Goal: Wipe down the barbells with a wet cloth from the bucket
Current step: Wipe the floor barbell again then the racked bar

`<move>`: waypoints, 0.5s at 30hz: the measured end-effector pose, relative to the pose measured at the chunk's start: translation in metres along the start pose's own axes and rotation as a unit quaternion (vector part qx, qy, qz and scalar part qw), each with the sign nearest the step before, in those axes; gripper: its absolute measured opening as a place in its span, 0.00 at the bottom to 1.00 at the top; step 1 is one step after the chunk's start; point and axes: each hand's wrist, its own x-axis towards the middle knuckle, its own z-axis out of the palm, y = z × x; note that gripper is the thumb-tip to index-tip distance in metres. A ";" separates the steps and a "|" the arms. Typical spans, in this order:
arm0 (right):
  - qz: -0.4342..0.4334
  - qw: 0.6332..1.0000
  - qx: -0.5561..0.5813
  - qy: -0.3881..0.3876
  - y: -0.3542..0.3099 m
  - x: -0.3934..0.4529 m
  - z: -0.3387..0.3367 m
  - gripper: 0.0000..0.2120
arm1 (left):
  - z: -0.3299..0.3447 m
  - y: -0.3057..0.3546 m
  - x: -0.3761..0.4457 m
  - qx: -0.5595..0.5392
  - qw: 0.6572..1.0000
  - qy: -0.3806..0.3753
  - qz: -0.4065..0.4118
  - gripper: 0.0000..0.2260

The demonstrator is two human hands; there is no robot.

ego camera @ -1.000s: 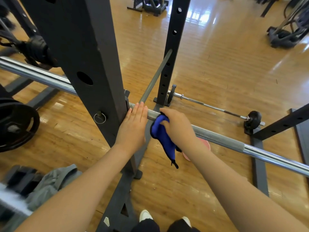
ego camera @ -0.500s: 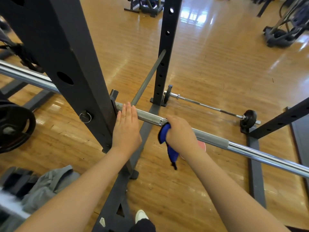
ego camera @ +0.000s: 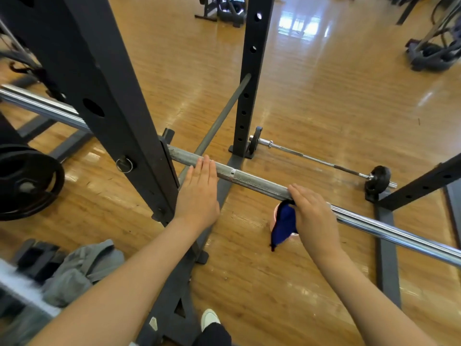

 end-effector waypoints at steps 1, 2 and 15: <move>0.008 1.000 0.004 0.007 -0.003 0.001 0.001 0.22 | 0.000 -0.002 0.000 0.001 1.000 0.000 0.005 0.36; 0.007 1.000 0.007 0.013 -0.007 0.004 0.004 0.20 | 0.000 -0.004 0.000 0.000 1.000 0.000 0.011 0.36; -0.177 0.977 -0.064 -0.102 -0.151 0.109 0.067 0.26 | 0.003 -0.049 -0.024 -0.071 0.997 -0.007 -0.006 0.35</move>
